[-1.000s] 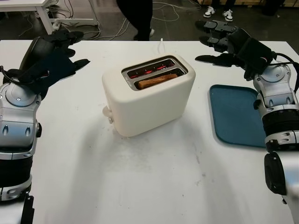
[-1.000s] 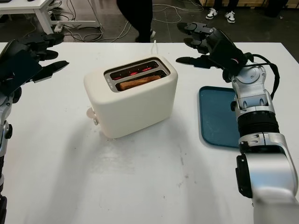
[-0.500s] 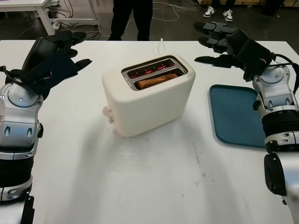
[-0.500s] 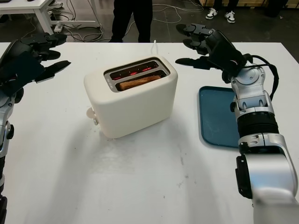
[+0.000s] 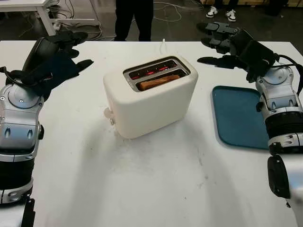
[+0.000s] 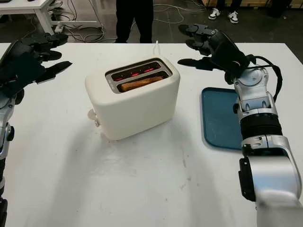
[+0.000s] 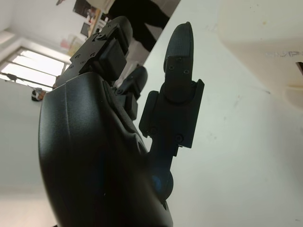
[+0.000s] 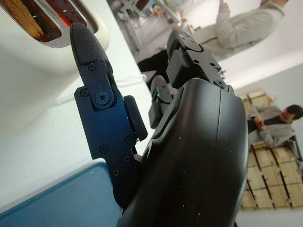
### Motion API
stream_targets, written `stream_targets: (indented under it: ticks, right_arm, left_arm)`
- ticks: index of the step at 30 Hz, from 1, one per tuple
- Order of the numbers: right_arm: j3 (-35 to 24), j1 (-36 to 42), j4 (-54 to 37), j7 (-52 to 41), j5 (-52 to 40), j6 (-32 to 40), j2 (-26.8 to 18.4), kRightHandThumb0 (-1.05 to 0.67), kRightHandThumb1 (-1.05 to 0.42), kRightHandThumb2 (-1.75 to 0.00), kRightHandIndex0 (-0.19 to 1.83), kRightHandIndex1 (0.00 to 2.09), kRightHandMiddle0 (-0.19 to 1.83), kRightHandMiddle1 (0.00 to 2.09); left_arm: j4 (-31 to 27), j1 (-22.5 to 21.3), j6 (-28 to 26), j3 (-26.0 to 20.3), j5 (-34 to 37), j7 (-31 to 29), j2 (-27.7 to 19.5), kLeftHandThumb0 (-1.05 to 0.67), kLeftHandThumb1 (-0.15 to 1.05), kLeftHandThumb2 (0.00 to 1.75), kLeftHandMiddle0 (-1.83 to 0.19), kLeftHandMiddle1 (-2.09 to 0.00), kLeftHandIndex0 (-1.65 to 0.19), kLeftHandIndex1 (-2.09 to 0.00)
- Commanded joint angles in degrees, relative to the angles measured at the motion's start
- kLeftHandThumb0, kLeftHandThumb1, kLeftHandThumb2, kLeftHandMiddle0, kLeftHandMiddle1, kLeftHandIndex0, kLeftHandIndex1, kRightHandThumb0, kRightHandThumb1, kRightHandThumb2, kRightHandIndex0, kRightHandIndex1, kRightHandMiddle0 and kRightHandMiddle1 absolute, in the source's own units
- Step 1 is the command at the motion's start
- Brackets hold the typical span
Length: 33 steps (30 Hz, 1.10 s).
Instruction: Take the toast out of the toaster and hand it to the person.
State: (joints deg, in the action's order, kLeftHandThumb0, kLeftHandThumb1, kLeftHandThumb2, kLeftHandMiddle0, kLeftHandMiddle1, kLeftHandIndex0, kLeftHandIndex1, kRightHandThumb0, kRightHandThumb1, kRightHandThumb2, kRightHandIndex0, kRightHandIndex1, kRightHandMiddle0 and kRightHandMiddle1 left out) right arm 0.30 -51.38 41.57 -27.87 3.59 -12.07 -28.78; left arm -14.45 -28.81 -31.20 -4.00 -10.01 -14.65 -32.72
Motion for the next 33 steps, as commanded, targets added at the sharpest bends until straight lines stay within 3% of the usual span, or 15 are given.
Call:
stream_targets:
  ticks: [1,33]
  right_arm:
    - [0.09,0.19,-0.21,0.25,0.31,-1.17,-0.06,-0.7,-0.84,0.0,0.38,0.02,0.38,0.01]
    - [0.08,0.2,-0.39,0.19,0.57,-1.39,0.07,-0.71,-0.85,0.0,0.38,0.01,0.38,0.0]
  left_arm:
    - [-0.49,-1.1,-0.08,0.3,-1.27,-0.04,-0.88,-0.5,0.92,0.27,-0.29,-0.57,-0.49,-0.01]
    - [0.02,-0.76,0.27,-1.1,0.45,0.08,-0.02,-0.49,0.92,0.25,-0.27,-0.55,-0.47,0.0]
